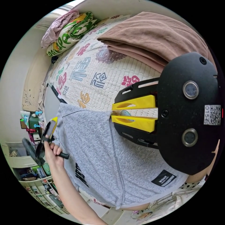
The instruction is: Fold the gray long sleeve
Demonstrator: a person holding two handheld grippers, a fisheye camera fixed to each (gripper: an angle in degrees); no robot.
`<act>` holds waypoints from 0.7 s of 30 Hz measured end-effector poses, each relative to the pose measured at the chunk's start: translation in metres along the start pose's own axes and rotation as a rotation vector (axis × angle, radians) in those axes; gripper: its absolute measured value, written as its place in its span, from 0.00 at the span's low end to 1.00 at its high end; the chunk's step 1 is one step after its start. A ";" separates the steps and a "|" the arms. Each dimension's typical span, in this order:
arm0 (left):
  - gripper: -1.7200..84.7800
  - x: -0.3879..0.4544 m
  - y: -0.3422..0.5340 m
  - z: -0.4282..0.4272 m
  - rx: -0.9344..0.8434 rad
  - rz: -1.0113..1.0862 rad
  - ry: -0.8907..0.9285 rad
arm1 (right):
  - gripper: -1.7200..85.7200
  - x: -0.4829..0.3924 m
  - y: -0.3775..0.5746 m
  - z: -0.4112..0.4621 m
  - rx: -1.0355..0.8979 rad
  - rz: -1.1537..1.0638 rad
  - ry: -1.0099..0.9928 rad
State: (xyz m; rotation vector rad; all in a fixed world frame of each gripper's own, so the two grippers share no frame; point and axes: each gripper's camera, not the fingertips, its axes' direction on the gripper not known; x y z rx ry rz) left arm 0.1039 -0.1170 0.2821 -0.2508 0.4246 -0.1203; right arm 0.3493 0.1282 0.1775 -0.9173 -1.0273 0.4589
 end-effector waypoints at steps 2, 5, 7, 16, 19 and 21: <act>0.07 0.002 0.034 -0.041 0.019 0.016 0.076 | 0.09 0.006 0.013 -0.002 -0.007 0.005 -0.001; 0.09 0.007 0.114 -0.108 0.027 0.056 0.087 | 0.08 -0.012 0.041 -0.021 0.068 -0.097 -0.054; 0.09 -0.003 0.188 -0.147 0.019 0.005 0.055 | 0.08 -0.049 0.058 -0.044 0.216 -0.201 -0.187; 0.10 -0.033 0.354 -0.154 -0.043 -0.191 0.057 | 0.11 -0.256 0.125 0.006 0.192 -0.682 -0.315; 0.11 -0.032 0.365 -0.146 -0.050 -0.223 0.122 | 0.11 -0.273 0.137 0.028 0.200 -0.679 -0.271; 0.12 -0.031 0.374 -0.141 -0.043 -0.243 0.131 | 0.12 -0.281 0.143 0.040 0.202 -0.697 -0.198</act>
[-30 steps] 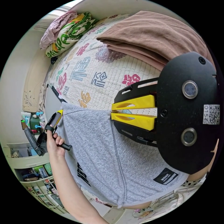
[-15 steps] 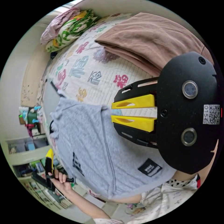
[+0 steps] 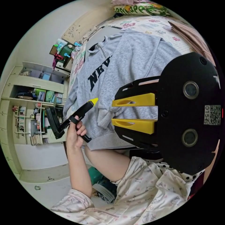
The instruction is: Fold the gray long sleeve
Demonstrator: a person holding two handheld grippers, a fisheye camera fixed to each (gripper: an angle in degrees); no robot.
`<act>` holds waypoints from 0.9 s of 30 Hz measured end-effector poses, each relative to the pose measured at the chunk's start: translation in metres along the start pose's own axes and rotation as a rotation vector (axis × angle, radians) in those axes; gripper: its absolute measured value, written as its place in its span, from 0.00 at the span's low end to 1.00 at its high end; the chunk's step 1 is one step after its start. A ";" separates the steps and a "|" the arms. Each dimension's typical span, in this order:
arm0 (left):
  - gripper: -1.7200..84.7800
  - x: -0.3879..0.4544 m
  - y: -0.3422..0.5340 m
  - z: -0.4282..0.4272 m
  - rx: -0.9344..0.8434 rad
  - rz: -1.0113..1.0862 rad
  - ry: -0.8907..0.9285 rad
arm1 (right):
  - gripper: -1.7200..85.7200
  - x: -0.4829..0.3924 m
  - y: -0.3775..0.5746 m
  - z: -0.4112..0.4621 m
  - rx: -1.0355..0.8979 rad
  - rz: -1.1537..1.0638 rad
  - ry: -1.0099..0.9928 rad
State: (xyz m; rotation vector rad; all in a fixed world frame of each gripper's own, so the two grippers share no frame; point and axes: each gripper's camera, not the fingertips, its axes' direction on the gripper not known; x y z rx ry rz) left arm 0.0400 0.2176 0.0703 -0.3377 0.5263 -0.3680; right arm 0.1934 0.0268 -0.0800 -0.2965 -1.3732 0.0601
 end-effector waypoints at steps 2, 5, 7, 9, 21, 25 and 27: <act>0.12 -0.002 0.006 0.008 -0.008 -0.011 -0.014 | 0.12 -0.004 0.004 0.017 -0.041 -0.027 0.021; 0.10 -0.003 0.011 0.021 -0.023 -0.014 -0.036 | 0.11 -0.006 0.012 0.049 -0.132 -0.046 0.010; 0.08 0.002 0.015 0.025 -0.012 0.008 -0.081 | 0.06 -0.009 0.022 0.066 -0.192 -0.042 0.030; 0.05 0.012 0.018 0.023 0.012 0.051 -0.135 | 0.02 -0.013 0.030 0.070 -0.198 -0.037 0.021; 0.03 0.035 0.032 0.058 -0.030 0.164 -0.387 | 0.02 0.000 0.078 0.132 -0.219 0.114 -0.096; 0.04 0.036 0.038 0.066 -0.039 0.186 -0.405 | 0.02 -0.015 0.087 0.150 -0.225 0.062 -0.011; 0.04 0.036 0.040 0.069 -0.039 0.191 -0.412 | 0.03 -0.028 0.090 0.156 -0.217 0.018 0.063</act>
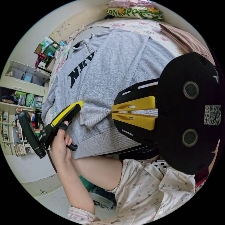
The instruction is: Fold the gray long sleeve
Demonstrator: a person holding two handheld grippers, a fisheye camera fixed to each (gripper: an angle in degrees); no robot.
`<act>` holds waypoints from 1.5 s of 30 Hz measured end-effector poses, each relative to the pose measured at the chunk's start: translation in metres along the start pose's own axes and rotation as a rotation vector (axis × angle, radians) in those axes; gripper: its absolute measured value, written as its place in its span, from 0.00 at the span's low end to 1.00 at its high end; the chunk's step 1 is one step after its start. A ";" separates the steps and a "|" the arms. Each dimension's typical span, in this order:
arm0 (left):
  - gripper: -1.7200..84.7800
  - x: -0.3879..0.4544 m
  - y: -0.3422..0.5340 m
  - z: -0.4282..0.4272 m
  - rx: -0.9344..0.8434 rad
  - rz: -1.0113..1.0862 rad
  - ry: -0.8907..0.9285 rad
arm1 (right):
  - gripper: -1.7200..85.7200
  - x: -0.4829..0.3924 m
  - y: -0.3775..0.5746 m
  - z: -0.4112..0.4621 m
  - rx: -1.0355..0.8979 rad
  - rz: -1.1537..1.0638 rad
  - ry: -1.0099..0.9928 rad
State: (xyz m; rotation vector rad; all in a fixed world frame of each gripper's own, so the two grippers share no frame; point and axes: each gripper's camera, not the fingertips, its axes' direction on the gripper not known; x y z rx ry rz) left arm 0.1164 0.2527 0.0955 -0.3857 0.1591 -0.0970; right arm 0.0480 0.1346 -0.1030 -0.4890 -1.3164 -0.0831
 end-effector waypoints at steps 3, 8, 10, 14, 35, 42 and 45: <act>0.04 -0.002 0.006 0.005 0.011 -0.013 0.011 | 0.06 -0.007 0.002 0.004 0.029 0.017 0.060; 0.06 -0.019 0.018 0.011 0.025 -0.098 0.125 | 0.08 0.013 0.008 0.006 0.074 0.101 -0.008; 0.08 -0.032 0.029 0.014 0.051 -0.159 0.229 | 0.09 0.015 0.007 0.007 0.129 0.073 0.015; 0.08 -0.041 0.043 0.023 0.072 -0.188 0.276 | 0.10 0.020 -0.006 0.031 0.089 0.036 -0.032; 0.03 -0.022 0.077 0.057 0.047 -0.078 0.044 | 0.08 0.054 -0.023 0.026 0.074 0.169 -0.197; 0.03 -0.112 0.133 0.034 0.348 -0.342 0.366 | 0.02 0.063 -0.064 0.039 0.097 0.213 -0.277; 0.05 -0.184 0.180 -0.005 0.596 -0.580 0.305 | 0.02 0.049 -0.081 0.068 -0.027 0.160 -0.251</act>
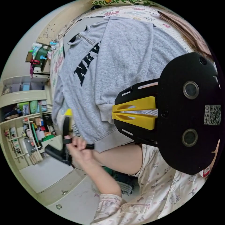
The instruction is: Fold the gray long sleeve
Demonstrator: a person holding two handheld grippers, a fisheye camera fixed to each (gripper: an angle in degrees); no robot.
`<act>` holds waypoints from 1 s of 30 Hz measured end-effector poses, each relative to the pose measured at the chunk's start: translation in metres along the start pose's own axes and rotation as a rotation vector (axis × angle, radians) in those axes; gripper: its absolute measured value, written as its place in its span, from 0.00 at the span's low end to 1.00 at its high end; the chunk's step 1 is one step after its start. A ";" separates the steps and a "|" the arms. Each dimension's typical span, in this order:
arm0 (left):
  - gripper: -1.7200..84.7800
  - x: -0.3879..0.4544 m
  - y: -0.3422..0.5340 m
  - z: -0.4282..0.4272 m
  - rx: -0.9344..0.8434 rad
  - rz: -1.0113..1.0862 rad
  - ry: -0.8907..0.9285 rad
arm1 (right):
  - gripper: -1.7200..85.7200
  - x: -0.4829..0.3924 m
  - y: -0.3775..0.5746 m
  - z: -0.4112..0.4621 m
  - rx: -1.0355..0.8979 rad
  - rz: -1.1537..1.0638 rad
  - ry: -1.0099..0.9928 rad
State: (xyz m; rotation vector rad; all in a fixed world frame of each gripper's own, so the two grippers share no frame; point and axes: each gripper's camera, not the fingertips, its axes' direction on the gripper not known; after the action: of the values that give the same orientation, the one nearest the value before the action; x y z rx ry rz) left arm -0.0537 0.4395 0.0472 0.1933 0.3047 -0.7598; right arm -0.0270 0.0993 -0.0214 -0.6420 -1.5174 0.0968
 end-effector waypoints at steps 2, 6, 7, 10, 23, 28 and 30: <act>0.08 -0.042 -0.019 -0.033 0.135 -0.106 -0.099 | 0.01 -0.006 -0.005 0.002 -0.007 -0.007 0.032; 0.18 -0.138 -0.061 -0.071 0.320 -0.391 -0.308 | 0.01 -0.012 -0.024 0.001 -0.095 -0.015 0.040; 0.20 -0.160 -0.071 -0.075 0.363 -0.460 -0.308 | 0.01 -0.015 -0.029 0.000 -0.114 -0.025 0.050; 0.22 -0.200 -0.093 -0.069 0.422 -0.602 -0.361 | 0.01 -0.023 -0.040 -0.001 -0.147 -0.050 0.077; 0.03 -0.103 -0.157 -0.006 0.439 -0.033 -0.486 | 0.01 -0.031 -0.063 -0.030 -0.154 -0.016 0.018; 0.02 0.108 -0.075 0.050 0.299 0.784 -0.263 | 0.02 -0.028 -0.062 -0.051 -0.082 0.031 -0.061; 0.03 0.152 -0.037 0.083 0.143 0.968 -0.189 | 0.02 -0.021 -0.056 -0.066 -0.027 0.081 -0.136</act>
State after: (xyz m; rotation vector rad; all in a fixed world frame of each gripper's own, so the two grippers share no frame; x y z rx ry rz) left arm 0.0413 0.2920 0.0709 0.3627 -0.0440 0.1635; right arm 0.0150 0.0217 -0.0105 -0.7309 -1.6252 0.1852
